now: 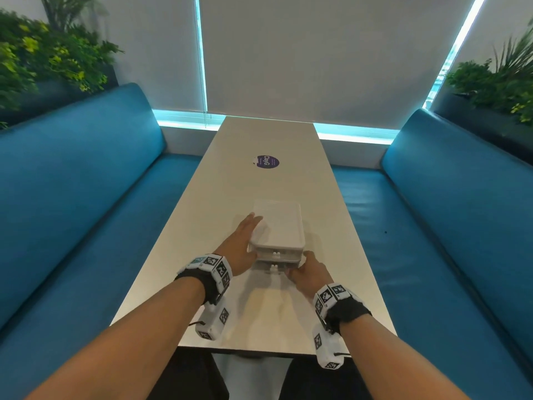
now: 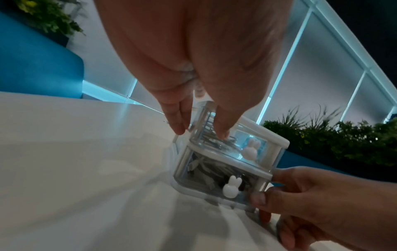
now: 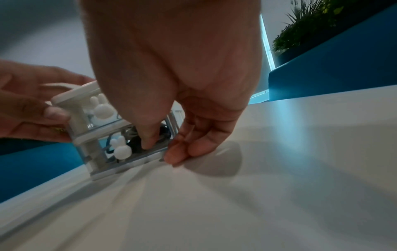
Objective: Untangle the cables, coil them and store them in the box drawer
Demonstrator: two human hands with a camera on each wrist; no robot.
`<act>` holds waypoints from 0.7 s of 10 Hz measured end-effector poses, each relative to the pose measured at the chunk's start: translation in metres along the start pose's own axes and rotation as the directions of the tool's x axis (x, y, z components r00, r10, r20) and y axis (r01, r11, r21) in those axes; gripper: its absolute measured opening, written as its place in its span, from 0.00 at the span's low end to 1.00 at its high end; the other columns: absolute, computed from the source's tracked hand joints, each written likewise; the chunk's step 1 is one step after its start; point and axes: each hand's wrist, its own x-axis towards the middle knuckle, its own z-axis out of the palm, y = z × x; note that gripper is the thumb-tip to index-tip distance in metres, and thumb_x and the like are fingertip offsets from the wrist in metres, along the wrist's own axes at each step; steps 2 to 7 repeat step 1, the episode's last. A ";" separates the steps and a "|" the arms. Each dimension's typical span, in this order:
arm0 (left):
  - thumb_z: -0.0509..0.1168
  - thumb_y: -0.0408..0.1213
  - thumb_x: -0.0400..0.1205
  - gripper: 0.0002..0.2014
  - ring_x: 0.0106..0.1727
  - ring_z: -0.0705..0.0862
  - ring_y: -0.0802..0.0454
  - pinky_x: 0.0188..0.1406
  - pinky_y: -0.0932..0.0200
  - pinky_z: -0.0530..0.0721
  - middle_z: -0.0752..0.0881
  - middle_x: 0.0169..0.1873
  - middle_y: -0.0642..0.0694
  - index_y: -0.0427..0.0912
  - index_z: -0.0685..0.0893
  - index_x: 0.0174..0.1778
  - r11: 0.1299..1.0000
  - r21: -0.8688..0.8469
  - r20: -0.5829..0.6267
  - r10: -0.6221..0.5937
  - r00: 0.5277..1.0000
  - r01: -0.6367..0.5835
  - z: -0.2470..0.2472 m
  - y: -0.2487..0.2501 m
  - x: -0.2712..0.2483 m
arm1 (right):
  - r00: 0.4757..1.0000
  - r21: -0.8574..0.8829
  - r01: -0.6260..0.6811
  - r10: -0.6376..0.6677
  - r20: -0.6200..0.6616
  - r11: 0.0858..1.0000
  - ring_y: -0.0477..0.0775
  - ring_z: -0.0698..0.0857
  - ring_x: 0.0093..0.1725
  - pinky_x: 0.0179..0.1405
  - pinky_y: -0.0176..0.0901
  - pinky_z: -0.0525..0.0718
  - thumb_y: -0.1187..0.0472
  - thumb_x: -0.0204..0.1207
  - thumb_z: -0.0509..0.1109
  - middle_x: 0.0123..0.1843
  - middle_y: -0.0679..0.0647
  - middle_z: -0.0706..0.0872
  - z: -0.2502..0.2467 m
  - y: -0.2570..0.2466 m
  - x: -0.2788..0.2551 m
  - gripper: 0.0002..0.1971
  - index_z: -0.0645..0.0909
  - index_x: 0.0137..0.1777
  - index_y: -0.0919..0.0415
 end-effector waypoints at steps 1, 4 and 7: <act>0.71 0.35 0.81 0.42 0.83 0.65 0.49 0.79 0.46 0.72 0.53 0.86 0.58 0.56 0.55 0.86 0.973 -0.221 -0.045 -0.074 0.996 0.063 0.003 -0.005 -0.017 | 0.999 0.075 0.012 -0.015 0.036 0.997 0.53 0.89 0.48 0.46 0.47 0.85 0.40 0.74 0.69 0.53 0.54 0.90 -0.004 0.008 -0.012 0.36 0.65 0.77 0.56; 0.71 0.35 0.81 0.42 0.83 0.65 0.49 0.79 0.46 0.72 0.53 0.86 0.58 0.56 0.55 0.86 0.973 -0.221 -0.045 -0.074 0.996 0.063 0.003 -0.005 -0.017 | 0.999 0.075 0.012 -0.015 0.036 0.997 0.53 0.89 0.48 0.46 0.47 0.85 0.40 0.74 0.69 0.53 0.54 0.90 -0.004 0.008 -0.012 0.36 0.65 0.77 0.56; 0.71 0.35 0.81 0.42 0.83 0.65 0.49 0.79 0.46 0.72 0.53 0.86 0.58 0.56 0.55 0.86 0.973 -0.221 -0.045 -0.074 0.996 0.063 0.003 -0.005 -0.017 | 0.999 0.075 0.012 -0.015 0.036 0.997 0.53 0.89 0.48 0.46 0.47 0.85 0.40 0.74 0.69 0.53 0.54 0.90 -0.004 0.008 -0.012 0.36 0.65 0.77 0.56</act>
